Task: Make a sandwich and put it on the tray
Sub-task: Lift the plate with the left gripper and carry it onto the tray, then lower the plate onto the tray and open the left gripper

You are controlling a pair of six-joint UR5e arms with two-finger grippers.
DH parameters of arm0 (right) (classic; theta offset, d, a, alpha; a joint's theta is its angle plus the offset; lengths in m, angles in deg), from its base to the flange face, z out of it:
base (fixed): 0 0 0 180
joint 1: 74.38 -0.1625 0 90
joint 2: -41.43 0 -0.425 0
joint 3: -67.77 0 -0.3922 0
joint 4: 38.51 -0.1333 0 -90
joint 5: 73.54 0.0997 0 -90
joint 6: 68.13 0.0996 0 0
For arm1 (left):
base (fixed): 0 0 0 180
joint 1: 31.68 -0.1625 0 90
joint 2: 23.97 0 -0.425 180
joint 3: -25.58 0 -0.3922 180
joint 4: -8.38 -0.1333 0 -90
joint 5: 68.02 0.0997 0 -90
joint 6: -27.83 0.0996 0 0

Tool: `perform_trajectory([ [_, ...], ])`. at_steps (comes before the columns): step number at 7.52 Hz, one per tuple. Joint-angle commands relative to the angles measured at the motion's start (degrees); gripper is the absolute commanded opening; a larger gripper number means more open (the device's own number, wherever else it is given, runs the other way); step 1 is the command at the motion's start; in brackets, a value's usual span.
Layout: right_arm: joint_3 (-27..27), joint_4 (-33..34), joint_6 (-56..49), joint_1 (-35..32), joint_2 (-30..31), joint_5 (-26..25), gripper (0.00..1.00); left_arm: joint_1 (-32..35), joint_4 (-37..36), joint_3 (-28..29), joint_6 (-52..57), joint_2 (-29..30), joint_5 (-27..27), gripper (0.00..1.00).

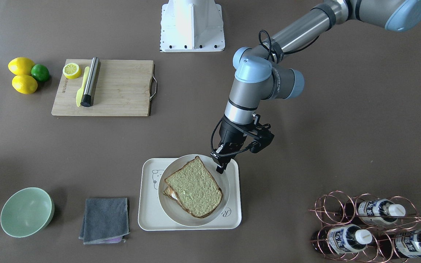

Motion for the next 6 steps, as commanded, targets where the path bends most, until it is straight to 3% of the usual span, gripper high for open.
perform_trajectory([
  [1,0.0,0.0,0.3,0.0,-0.1,0.0,0.99,-2.1,0.1,2.4,0.0,1.1,2.2,0.0],
  [6,0.0,0.1,0.3,0.0,-0.4,0.0,0.99,-3.4,0.3,5.3,0.1,1.2,4.0,0.0],
])
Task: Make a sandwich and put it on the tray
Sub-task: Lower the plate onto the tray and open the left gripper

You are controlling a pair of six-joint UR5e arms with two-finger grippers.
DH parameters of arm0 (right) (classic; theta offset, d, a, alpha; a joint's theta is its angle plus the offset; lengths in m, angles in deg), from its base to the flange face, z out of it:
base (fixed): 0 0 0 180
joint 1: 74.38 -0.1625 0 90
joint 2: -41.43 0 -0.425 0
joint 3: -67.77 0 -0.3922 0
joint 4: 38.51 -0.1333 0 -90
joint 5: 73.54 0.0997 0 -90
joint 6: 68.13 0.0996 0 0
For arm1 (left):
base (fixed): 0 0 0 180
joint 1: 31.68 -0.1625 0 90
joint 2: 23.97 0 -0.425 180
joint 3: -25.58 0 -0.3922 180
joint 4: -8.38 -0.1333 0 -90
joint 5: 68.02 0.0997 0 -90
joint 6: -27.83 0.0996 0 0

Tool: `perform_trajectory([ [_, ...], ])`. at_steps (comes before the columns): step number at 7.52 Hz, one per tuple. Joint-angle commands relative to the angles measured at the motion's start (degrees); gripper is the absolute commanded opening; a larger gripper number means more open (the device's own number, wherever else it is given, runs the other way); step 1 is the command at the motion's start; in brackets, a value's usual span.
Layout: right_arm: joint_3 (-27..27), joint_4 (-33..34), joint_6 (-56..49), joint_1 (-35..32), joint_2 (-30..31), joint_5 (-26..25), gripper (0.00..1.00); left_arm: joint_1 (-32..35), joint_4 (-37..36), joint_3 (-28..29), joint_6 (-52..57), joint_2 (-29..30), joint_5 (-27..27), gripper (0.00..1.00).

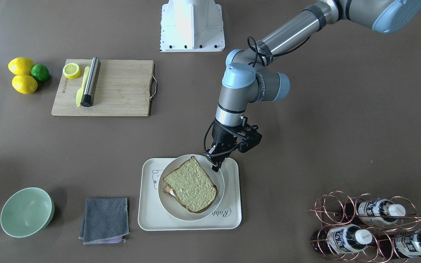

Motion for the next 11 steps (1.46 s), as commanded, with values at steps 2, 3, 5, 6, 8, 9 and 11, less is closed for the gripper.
perform_trajectory([
  [2,0.0,0.0,0.0,0.0,-0.4,0.0,0.99,-0.1,0.3,1.1,2.5,0.1,1.3,0.0],
  [3,0.0,0.0,0.0,0.0,-0.5,0.0,0.99,-0.1,0.3,1.1,2.5,0.0,1.3,0.0],
  [5,0.0,0.0,0.0,0.0,-0.6,-0.1,0.99,-0.1,0.3,1.0,2.8,0.0,1.4,0.45],
  [6,0.0,0.0,0.0,0.1,-0.8,-0.1,0.99,-0.1,0.3,1.0,2.9,0.0,1.4,0.55],
  [8,0.4,0.1,0.0,0.1,-1.2,0.0,0.99,-0.1,0.3,0.8,3.0,-0.1,1.4,0.88],
  [9,0.4,0.0,0.0,0.1,-1.2,0.0,1.0,0.4,0.3,0.1,4.0,-0.1,1.3,0.98],
  [11,0.4,0.1,0.1,0.1,-1.3,0.0,0.99,3.6,-0.4,-3.5,5.7,-0.7,-2.9,0.98],
])
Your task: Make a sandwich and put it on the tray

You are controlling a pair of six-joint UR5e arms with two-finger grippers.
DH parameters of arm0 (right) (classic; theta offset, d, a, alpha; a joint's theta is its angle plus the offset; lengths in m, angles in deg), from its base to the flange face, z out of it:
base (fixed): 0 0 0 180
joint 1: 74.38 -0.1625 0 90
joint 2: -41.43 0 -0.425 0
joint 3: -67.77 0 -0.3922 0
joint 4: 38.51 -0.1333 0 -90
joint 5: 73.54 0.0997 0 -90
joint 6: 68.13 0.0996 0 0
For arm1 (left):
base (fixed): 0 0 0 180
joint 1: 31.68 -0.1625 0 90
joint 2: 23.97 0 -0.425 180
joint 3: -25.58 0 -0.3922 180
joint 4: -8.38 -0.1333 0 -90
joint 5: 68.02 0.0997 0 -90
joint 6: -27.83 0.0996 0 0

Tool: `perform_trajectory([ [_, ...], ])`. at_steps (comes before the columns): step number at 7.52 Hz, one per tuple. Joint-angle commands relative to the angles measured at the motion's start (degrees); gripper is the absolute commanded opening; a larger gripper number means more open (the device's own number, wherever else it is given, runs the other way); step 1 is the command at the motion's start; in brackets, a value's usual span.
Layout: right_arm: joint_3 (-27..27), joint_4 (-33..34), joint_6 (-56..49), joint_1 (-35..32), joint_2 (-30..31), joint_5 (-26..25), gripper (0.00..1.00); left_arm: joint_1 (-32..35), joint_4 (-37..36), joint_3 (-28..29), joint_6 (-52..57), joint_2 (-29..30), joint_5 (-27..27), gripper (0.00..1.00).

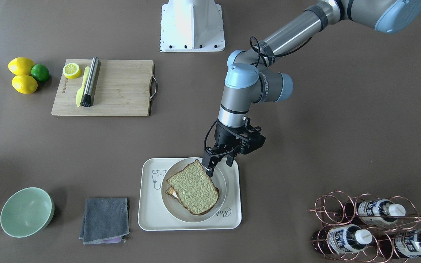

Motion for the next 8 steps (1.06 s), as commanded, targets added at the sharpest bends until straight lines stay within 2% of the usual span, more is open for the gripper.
perform_trajectory([
  [1,0.0,0.0,0.0,0.0,-0.1,0.0,0.99,4.3,-0.7,-3.3,1.3,-0.6,-6.8,0.98],
  [2,0.0,0.0,0.0,0.0,-0.1,0.1,0.99,5.0,-1.0,-5.1,4.2,-2.4,-8.1,0.98],
  [3,0.0,0.0,0.0,0.0,-0.1,0.0,0.99,5.4,-1.1,-9.6,14.8,-5.7,-8.3,0.98],
  [4,-0.1,0.0,0.0,0.0,-0.2,0.1,0.99,7.8,-1.1,-10.3,21.2,-6.4,-8.5,0.98],
  [7,-0.7,0.0,0.0,-0.3,0.6,0.5,1.0,10.6,0.7,-14.7,23.8,-13.6,-8.3,0.98],
  [8,-0.8,-0.1,0.0,-0.4,0.7,0.5,1.0,11.8,1.3,-18.4,27.9,-17.0,-8.4,0.98],
])
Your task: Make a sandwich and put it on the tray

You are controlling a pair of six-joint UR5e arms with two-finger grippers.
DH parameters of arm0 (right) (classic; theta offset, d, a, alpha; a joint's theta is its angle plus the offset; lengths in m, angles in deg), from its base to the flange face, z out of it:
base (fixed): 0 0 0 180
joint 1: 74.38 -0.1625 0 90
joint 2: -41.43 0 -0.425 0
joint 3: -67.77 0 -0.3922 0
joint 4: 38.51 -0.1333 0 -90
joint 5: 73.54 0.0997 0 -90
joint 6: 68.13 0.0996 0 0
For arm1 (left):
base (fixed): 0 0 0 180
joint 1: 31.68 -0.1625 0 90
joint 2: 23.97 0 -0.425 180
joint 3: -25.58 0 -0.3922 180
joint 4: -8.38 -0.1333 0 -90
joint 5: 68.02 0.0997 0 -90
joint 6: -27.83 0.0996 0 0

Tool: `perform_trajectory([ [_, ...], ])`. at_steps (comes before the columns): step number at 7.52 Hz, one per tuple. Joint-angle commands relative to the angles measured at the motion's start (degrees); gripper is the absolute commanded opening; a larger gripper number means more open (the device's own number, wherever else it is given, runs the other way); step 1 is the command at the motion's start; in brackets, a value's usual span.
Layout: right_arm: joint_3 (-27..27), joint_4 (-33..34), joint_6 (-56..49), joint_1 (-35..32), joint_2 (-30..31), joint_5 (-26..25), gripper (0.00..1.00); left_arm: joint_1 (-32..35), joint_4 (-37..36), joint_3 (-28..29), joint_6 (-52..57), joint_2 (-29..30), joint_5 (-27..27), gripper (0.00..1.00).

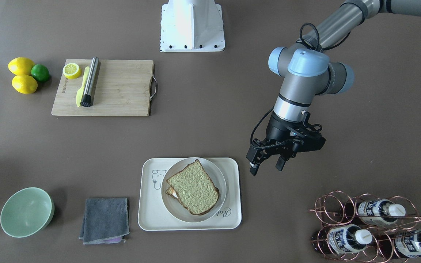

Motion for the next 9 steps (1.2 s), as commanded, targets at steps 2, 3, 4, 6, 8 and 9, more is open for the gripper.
perform_trajectory([
  [2,-0.5,-0.1,-0.1,-0.3,0.4,0.2,0.99,5.9,1.9,-14.2,20.5,-16.6,-0.8,0.98],
  [3,-0.6,-0.1,-0.1,-0.3,0.5,0.2,0.99,10.4,1.4,-14.2,23.6,-18.2,-7.1,0.98],
  [4,-0.7,-0.1,-0.1,-0.3,0.6,0.4,0.99,16.4,1.3,-13.7,24.6,-18.9,-16.0,0.98],
  [6,-1.1,-0.2,-0.2,-0.3,1.0,0.8,0.99,21.6,2.2,-13.6,25.8,-21.1,-20.3,0.98],
  [8,-1.5,-0.3,-0.5,-0.3,1.7,1.0,0.99,29.3,1.5,-11.2,32.5,-24.5,-32.7,0.98],
  [9,-1.5,-0.2,-0.6,-0.3,1.9,1.0,0.99,34.3,1.2,-7.5,41.8,-25.7,-41.0,0.98],
])
